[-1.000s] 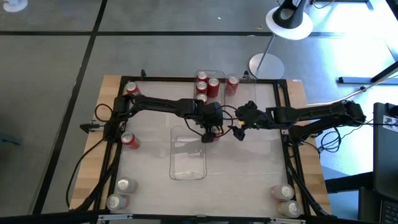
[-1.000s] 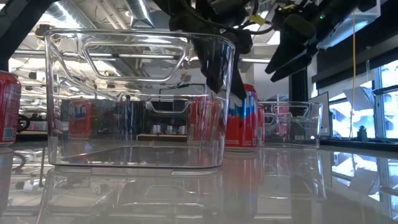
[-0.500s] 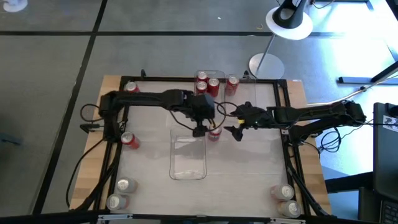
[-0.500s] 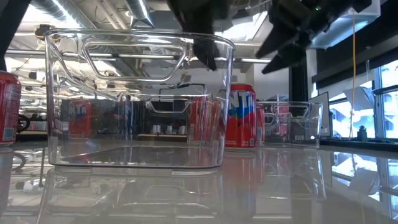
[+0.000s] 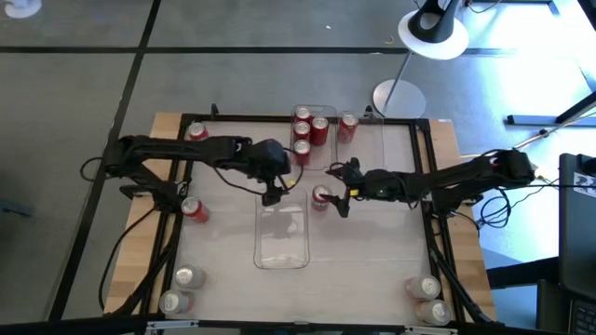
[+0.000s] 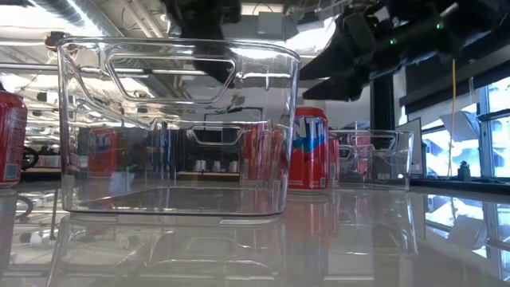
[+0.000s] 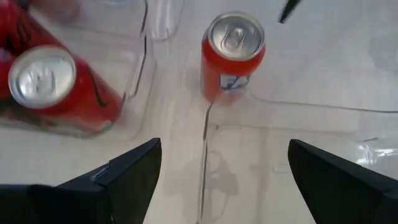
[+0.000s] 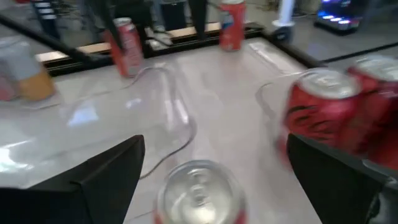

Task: Sort soda cans
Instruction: Put the top right red soda can into the top right transparent bin, then put the top red soda can into the top right transparent bin

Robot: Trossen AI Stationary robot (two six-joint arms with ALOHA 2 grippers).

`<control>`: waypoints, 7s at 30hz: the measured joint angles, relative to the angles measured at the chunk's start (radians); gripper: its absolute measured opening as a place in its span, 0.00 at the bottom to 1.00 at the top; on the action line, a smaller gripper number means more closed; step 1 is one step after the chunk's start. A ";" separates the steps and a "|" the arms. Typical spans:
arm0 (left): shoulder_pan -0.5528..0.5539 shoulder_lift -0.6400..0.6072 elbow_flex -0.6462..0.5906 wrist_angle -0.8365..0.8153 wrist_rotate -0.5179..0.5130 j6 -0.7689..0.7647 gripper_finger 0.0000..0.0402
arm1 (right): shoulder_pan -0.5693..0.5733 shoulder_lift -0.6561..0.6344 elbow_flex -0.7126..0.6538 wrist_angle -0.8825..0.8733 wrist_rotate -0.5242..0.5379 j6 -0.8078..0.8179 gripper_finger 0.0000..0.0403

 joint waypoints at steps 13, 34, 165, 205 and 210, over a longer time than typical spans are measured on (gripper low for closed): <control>0.001 -0.045 -0.101 0.051 -0.002 -0.059 0.84 | 0.000 0.180 -0.007 0.095 -0.033 0.020 0.97; 0.001 -0.045 -0.101 0.067 -0.002 -0.059 0.84 | -0.001 0.091 -0.009 0.063 0.012 0.047 0.70; 0.804 0.002 -0.089 -0.550 -0.544 -0.163 0.81 | -0.681 -0.398 0.083 -0.707 0.050 0.030 0.96; 0.781 0.132 -0.103 -0.599 -0.471 -0.055 0.74 | -0.681 -0.398 0.083 -0.727 0.042 0.033 0.96; 0.766 0.133 -0.103 -0.611 -0.473 -0.003 0.74 | -0.681 -0.398 0.083 -0.727 0.042 0.033 0.96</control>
